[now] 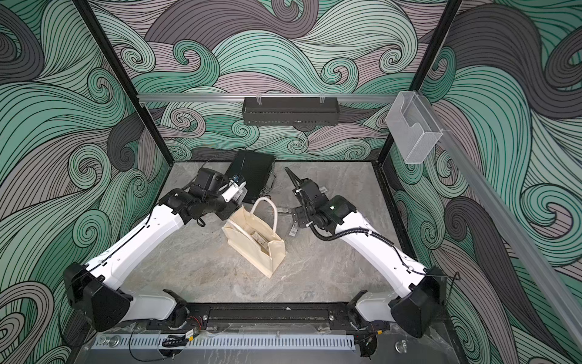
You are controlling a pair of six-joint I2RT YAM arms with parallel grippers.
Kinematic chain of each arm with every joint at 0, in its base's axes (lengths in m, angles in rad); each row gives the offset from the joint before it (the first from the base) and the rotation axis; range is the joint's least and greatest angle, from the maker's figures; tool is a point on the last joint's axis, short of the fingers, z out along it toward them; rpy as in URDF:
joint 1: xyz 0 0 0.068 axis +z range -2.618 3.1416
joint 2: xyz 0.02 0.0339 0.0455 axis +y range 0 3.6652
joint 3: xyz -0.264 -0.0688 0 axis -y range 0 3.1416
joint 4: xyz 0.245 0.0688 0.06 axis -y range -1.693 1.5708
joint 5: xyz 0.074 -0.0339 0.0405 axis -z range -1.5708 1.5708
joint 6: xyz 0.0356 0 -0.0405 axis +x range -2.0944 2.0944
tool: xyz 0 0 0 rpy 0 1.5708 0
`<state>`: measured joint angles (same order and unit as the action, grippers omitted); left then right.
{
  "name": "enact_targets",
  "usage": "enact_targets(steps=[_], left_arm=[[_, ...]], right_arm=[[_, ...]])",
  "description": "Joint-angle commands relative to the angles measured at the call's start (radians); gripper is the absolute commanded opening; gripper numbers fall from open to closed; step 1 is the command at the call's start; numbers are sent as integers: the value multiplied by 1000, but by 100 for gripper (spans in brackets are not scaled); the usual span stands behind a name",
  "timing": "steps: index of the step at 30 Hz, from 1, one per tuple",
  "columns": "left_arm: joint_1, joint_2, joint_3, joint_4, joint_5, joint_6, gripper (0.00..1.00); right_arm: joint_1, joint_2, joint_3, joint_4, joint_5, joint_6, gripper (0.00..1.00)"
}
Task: Put the compass set into the canvas bag
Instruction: Place the compass set in the canvas bag.
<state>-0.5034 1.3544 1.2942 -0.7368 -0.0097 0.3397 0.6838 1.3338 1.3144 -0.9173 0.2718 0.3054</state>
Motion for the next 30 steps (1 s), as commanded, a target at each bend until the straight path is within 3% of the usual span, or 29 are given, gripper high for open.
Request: enact_targets(steps=[1, 16, 30], left_arm=[[-21, -3, -4, 39, 71, 129, 46], [-73, 13, -44, -15, 145, 342, 47], [-149, 48, -66, -81, 140, 399, 47]], right_arm=[[-5, 2, 32, -12, 14, 21, 86], [-17, 38, 41, -17, 25, 52, 86], [-127, 38, -7, -12, -70, 141, 86]])
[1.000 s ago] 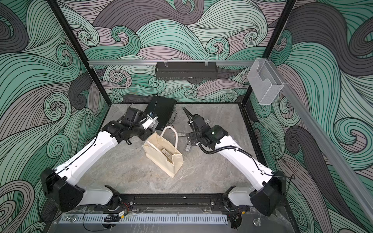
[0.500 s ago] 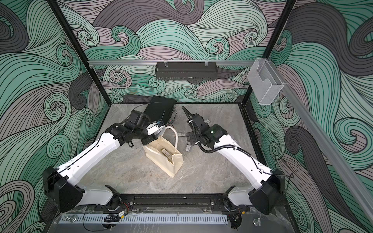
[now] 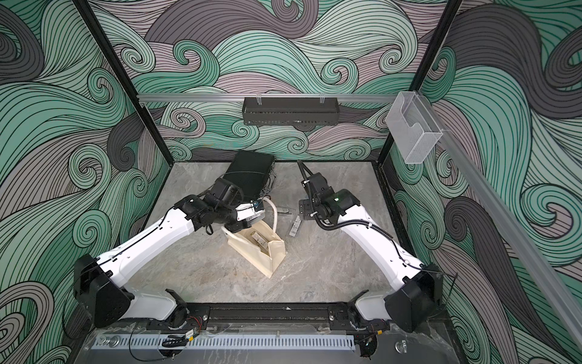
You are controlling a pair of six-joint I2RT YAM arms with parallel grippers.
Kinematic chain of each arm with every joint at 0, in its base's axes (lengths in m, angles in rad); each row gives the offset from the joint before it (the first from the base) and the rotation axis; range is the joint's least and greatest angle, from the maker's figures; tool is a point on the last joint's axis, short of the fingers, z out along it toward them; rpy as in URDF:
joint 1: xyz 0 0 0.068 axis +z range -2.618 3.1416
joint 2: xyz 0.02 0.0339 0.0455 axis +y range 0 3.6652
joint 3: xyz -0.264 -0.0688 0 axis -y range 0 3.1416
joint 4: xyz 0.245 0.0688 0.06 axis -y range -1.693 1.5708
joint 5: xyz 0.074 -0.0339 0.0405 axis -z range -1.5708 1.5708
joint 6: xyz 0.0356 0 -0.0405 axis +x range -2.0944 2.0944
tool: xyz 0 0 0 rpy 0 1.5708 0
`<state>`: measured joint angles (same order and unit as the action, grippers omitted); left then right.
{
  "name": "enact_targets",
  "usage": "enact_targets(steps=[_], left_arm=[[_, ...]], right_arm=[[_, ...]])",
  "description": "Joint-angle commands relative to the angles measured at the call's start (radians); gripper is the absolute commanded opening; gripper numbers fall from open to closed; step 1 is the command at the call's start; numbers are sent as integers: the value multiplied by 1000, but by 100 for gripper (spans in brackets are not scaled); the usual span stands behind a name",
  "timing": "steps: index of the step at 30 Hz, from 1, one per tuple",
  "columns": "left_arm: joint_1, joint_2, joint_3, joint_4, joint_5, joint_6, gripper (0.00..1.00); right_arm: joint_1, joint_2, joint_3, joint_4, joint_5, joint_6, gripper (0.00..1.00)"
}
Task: Put the compass set into the canvas bag
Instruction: Place the compass set in the canvas bag.
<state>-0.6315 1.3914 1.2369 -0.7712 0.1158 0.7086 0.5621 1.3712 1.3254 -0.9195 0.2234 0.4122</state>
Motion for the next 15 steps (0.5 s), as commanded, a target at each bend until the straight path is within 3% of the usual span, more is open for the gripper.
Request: enact_targets(steps=[1, 15], left_arm=[[-28, 13, -9, -52, 9, 32, 47], [-109, 62, -25, -87, -78, 57, 49]], right_arm=[[-7, 0, -23, -9, -25, 35, 86], [-29, 27, -43, 6, -76, 46, 86]])
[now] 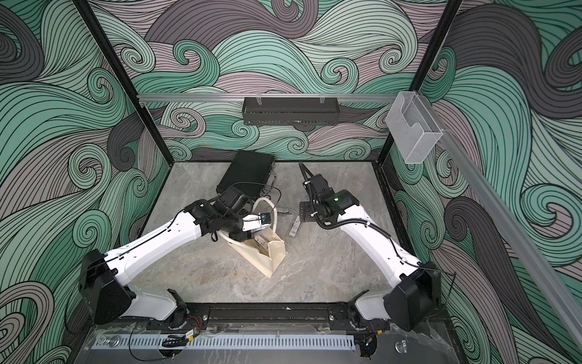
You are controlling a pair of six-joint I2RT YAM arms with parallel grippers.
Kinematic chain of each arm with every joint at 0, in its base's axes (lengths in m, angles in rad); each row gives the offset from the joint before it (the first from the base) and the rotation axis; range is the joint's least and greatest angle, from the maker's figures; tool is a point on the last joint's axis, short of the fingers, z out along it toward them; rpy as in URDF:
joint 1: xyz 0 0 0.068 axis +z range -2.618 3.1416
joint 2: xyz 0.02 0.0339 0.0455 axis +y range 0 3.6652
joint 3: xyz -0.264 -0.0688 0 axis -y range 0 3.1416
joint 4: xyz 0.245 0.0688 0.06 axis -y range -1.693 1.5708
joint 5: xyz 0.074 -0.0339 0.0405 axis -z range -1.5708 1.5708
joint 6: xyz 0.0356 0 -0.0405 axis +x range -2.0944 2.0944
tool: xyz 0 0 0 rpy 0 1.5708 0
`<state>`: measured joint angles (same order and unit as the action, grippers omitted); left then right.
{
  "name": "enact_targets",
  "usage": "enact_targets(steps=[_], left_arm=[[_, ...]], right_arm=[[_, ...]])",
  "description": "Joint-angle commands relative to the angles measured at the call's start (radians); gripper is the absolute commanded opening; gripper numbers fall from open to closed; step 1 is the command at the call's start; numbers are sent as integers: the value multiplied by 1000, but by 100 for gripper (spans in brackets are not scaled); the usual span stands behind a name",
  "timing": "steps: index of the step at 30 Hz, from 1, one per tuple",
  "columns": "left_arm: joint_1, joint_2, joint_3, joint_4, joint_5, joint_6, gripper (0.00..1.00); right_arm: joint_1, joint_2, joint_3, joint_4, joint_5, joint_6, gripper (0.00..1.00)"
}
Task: Put the compass set into the canvas bag
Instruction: Place the compass set in the canvas bag.
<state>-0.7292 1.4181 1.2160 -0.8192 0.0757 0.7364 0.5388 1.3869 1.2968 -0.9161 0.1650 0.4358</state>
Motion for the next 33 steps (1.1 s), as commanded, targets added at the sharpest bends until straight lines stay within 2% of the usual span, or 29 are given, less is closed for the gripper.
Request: enact_targets(steps=[1, 15, 19, 27, 33], left_arm=[[-14, 43, 0, -38, -60, 32, 49], [-49, 119, 39, -14, -178, 31, 62], [-53, 112, 58, -13, -210, -4, 65], [-53, -22, 55, 99, -281, -60, 76], [-31, -105, 50, 132, -339, -134, 79]], right_arm=[[-7, 13, -14, 4, -20, 24, 86], [-13, 13, -56, 25, -44, 32, 86], [-18, 18, -67, 30, -55, 38, 86], [-20, 60, -55, 30, -88, 59, 86], [-17, 190, 9, -9, -92, 143, 85]])
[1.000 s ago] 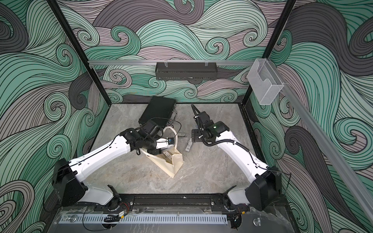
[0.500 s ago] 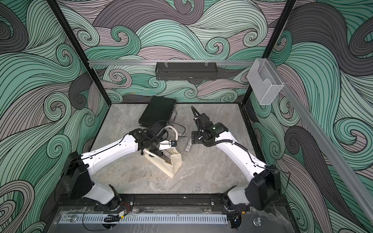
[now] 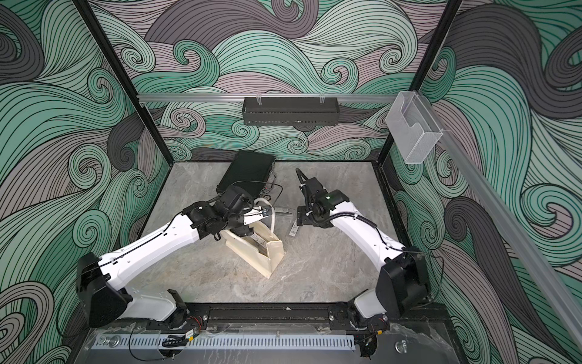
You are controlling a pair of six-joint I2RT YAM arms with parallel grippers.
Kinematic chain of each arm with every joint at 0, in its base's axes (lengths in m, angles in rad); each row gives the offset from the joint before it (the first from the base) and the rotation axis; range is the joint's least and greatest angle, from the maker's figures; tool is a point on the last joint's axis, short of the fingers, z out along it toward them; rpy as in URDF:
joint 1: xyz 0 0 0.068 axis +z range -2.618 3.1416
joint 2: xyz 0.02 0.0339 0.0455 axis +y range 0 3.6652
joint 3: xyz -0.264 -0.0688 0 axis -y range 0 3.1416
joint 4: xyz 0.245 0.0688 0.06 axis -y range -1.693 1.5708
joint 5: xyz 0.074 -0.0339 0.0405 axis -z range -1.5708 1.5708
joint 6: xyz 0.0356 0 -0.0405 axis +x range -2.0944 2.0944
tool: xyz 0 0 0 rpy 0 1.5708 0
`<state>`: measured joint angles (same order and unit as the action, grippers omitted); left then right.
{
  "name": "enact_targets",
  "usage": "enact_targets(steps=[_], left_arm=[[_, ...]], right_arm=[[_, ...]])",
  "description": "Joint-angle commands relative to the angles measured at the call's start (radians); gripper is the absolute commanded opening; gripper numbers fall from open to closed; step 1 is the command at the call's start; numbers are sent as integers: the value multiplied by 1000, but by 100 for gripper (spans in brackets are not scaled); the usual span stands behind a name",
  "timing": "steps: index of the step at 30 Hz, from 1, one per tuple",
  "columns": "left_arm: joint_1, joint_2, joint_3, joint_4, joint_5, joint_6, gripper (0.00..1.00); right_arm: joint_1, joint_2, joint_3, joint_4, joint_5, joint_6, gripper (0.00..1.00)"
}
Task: Put the compass set into the canvas bag
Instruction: Place the compass set in the canvas bag, then pick up the compass set at the center of the board.
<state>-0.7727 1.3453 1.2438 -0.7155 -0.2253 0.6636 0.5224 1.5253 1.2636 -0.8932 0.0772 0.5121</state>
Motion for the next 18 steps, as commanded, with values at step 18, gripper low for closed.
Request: enact_targets(steps=[18], left_arm=[[343, -229, 22, 25, 71, -686, 88]], right_arm=[[34, 433, 250, -66, -56, 135, 82]])
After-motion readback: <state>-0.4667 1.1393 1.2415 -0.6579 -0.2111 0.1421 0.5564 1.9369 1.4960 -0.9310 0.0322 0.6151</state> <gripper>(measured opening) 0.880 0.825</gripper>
